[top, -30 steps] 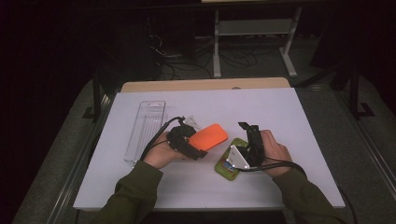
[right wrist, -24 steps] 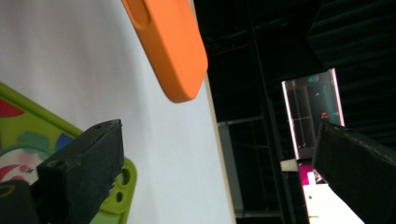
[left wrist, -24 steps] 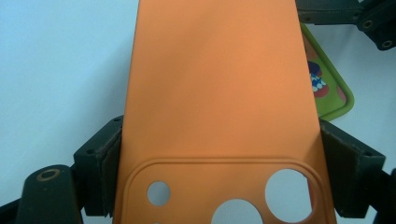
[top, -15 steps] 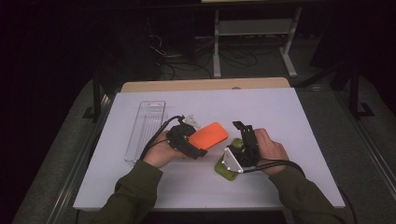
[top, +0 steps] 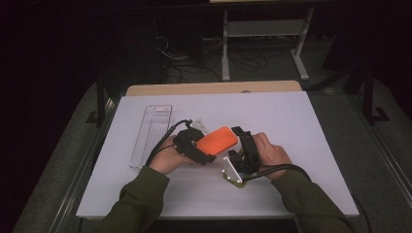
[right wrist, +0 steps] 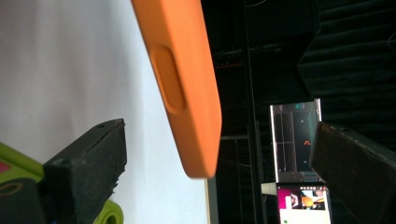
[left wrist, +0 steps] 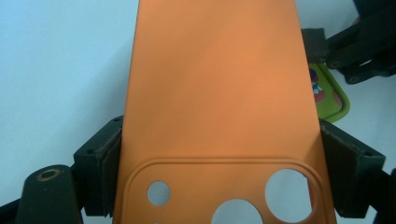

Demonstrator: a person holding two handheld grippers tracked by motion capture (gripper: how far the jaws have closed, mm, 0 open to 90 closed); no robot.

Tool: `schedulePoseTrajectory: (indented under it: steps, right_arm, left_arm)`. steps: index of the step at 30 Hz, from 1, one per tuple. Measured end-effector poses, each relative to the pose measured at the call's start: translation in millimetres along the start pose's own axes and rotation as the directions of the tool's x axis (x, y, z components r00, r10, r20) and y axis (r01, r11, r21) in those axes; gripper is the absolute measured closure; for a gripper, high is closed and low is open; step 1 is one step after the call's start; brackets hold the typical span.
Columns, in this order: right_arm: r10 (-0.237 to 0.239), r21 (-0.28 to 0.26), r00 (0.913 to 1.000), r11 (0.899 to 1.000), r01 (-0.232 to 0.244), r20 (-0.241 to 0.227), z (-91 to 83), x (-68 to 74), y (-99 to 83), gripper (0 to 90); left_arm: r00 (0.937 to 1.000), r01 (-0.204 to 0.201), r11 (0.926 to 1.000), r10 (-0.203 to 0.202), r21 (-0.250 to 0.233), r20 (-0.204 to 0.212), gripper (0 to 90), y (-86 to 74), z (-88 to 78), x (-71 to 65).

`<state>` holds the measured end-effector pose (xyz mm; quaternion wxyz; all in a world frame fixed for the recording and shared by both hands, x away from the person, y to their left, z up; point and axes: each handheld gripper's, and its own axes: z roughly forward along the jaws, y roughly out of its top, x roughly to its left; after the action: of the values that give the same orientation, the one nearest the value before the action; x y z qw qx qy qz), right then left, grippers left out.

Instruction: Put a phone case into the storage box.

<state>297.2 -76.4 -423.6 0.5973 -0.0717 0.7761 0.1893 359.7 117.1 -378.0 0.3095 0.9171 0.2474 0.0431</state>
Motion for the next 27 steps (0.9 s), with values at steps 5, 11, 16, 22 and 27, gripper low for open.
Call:
schedulePoseTrajectory:
  steps: [5,11,16,22,27]
  right_arm:
    - [-0.029,-0.001,0.9996,1.000,0.029,0.001,2.6,3.2,4.0,8.0]
    - [-0.068,-0.008,0.9975,0.998,0.068,0.020,2.2,9.8,8.6,14.6]
    - [-0.081,-0.027,0.9961,0.996,0.082,0.036,1.7,15.6,10.7,21.1]
    - [-0.125,-0.039,0.9920,0.991,0.126,0.016,0.0,18.4,13.4,32.7]
    - [-0.138,-0.044,0.9903,0.989,0.138,0.018,-0.7,20.7,14.8,39.6]
  left_arm:
    - [1.0000,-0.006,1.0000,0.006,0.002,0.001,15.6,0.1,1.0,0.0]
    - [1.0000,0.002,1.0000,-0.002,0.000,-0.002,15.6,-0.1,3.9,-2.8]
    - [0.9999,-0.015,0.9997,0.015,0.017,-0.002,15.6,0.4,3.5,-1.8]
    - [1.0000,-0.006,0.9999,0.006,0.016,-0.001,15.7,0.5,5.2,-3.3]
    - [0.9995,-0.033,0.9989,0.033,0.034,-0.001,15.6,1.3,5.6,-4.4]
